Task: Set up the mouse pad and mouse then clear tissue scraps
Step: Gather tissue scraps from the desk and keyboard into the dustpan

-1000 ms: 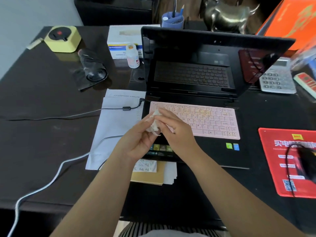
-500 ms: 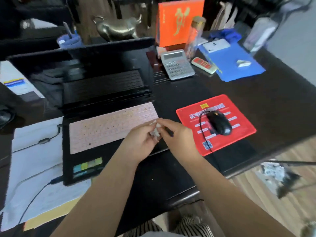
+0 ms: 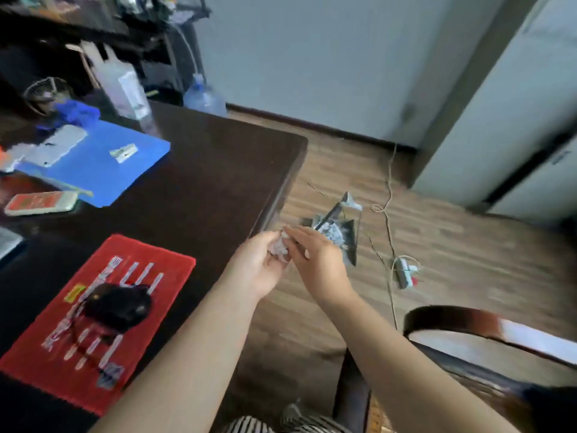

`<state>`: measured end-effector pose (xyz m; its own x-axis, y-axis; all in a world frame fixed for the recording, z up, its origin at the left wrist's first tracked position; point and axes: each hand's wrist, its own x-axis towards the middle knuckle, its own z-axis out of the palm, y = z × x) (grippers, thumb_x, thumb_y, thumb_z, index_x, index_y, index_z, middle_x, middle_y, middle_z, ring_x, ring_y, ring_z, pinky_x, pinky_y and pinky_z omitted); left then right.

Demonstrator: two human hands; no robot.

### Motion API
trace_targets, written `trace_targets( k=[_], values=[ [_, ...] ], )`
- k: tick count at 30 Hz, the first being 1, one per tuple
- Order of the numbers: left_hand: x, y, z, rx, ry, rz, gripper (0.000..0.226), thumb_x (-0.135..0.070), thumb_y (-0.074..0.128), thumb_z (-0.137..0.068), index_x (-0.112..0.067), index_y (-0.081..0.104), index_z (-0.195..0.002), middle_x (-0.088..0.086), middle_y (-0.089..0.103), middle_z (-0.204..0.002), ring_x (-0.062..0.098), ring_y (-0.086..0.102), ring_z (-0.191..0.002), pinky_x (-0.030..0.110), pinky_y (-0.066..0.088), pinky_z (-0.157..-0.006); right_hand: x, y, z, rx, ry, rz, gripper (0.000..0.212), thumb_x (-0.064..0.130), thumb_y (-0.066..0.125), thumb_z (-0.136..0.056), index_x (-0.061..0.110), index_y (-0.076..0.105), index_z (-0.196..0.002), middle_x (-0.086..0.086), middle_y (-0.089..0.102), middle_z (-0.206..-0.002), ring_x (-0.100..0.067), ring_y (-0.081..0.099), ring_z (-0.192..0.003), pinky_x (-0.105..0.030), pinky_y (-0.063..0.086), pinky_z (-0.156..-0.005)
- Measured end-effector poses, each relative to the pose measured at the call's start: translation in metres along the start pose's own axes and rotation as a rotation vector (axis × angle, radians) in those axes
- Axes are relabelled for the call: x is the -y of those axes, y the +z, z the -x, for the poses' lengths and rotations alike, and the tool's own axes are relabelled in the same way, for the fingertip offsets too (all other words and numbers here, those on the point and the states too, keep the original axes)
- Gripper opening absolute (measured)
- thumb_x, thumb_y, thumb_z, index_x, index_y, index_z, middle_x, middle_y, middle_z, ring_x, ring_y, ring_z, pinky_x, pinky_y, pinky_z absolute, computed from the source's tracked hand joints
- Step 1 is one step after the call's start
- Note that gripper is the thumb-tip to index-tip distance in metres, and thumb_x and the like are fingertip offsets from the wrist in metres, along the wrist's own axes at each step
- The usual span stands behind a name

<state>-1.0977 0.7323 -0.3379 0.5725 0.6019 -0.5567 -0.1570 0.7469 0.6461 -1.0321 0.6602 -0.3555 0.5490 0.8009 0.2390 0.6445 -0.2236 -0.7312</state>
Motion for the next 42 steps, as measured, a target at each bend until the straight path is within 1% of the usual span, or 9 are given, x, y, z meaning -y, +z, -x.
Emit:
trace_targets(
  k=[4, 10, 17, 24, 26, 29, 33, 38, 42],
  values=[
    [0.019, 0.034, -0.043, 0.064, -0.131, -0.083, 0.03, -0.003, 0.035, -0.093, -0.007, 0.052, -0.07, 0.0, 0.056, -0.046, 0.004, 0.053, -0.037, 0.014, 0.04, -0.036, -0.041, -0.02, -0.01, -0.048, 0.06, 0.011, 0.02, 0.007, 0.059, -0.082, 0.0, 0.068, -0.098, -0.017, 0.072, -0.099, -0.03, 0.068, -0.089, -0.024, 0.041, -0.081],
    [0.025, 0.072, -0.115, 0.078, -0.243, -0.132, 0.026, -0.007, 0.033, -0.095, -0.001, 0.056, -0.083, 0.007, 0.058, -0.068, 0.01, 0.058, -0.052, 0.015, 0.046, -0.04, -0.094, -0.027, -0.06, -0.04, 0.175, 0.035, 0.028, 0.011, 0.051, -0.091, 0.004, 0.06, -0.116, -0.013, 0.064, -0.119, -0.027, 0.059, -0.11, -0.03, 0.046, -0.089],
    [-0.002, 0.134, -0.249, 0.018, -0.252, -0.206, 0.032, 0.002, 0.038, -0.091, -0.004, 0.055, -0.064, 0.0, 0.058, -0.038, 0.006, 0.053, -0.032, 0.014, 0.038, -0.035, -0.159, -0.034, -0.183, 0.036, 0.342, 0.039, 0.03, 0.013, 0.048, -0.093, 0.008, 0.056, -0.121, -0.009, 0.059, -0.128, -0.023, 0.054, -0.118, -0.018, 0.034, -0.091],
    [-0.026, 0.18, -0.362, -0.096, -0.319, -0.276, 0.022, -0.005, 0.041, -0.091, -0.006, 0.057, -0.076, 0.008, 0.055, -0.072, 0.018, 0.051, -0.061, 0.025, 0.039, -0.051, -0.213, -0.043, -0.292, 0.175, 0.485, -0.001, 0.037, 0.019, 0.051, -0.091, 0.014, 0.049, -0.128, -0.01, 0.059, -0.128, -0.024, 0.055, -0.114, -0.017, 0.031, -0.076],
    [-0.024, 0.194, -0.387, -0.129, -0.336, -0.27, 0.022, -0.004, 0.042, -0.091, -0.006, 0.056, -0.075, 0.007, 0.058, -0.066, 0.015, 0.056, -0.05, 0.017, 0.042, -0.039, -0.23, -0.048, -0.312, 0.172, 0.526, -0.023, 0.036, 0.018, 0.053, -0.09, 0.013, 0.051, -0.127, -0.014, 0.064, -0.119, -0.028, 0.06, -0.102, -0.016, 0.028, -0.063],
    [-0.018, 0.217, -0.424, -0.147, -0.344, -0.254, 0.025, -0.003, 0.041, -0.091, -0.007, 0.056, -0.071, 0.001, 0.062, -0.044, 0.008, 0.054, -0.031, 0.012, 0.037, -0.031, -0.268, -0.051, -0.347, 0.184, 0.557, -0.035, 0.035, 0.017, 0.054, -0.089, 0.014, 0.054, -0.124, -0.013, 0.067, -0.114, -0.029, 0.061, -0.097, -0.02, 0.03, -0.064],
    [-0.002, 0.229, -0.488, -0.178, -0.342, -0.25, 0.027, -0.003, 0.041, -0.092, -0.008, 0.058, -0.071, -0.002, 0.062, -0.043, 0.013, 0.053, -0.055, 0.016, 0.042, -0.041, -0.327, -0.034, -0.388, 0.214, 0.555, -0.046, 0.031, 0.011, 0.056, -0.086, 0.008, 0.06, -0.117, -0.01, 0.059, -0.124, -0.027, 0.056, -0.107, -0.017, 0.033, -0.077],
    [0.046, 0.217, -0.588, -0.285, -0.37, -0.261, 0.023, -0.003, 0.046, -0.088, -0.006, 0.059, -0.07, 0.005, 0.06, -0.055, 0.011, 0.055, -0.05, 0.015, 0.043, -0.043, -0.425, 0.009, -0.43, 0.338, 0.555, -0.004, 0.03, 0.009, 0.054, -0.086, 0.007, 0.061, -0.114, -0.018, 0.059, -0.122, -0.03, 0.055, -0.108, -0.029, 0.036, -0.088],
    [0.101, 0.178, -0.682, -0.382, -0.417, -0.35, 0.021, 0.003, 0.049, -0.084, -0.004, 0.059, -0.066, 0.005, 0.058, -0.047, 0.013, 0.05, -0.045, 0.016, 0.039, -0.042, -0.523, 0.073, -0.454, 0.589, 0.526, 0.125, 0.022, 0.011, 0.052, -0.083, 0.003, 0.062, -0.102, -0.02, 0.064, -0.107, -0.033, 0.057, -0.098, -0.033, 0.041, -0.073]
  ],
)
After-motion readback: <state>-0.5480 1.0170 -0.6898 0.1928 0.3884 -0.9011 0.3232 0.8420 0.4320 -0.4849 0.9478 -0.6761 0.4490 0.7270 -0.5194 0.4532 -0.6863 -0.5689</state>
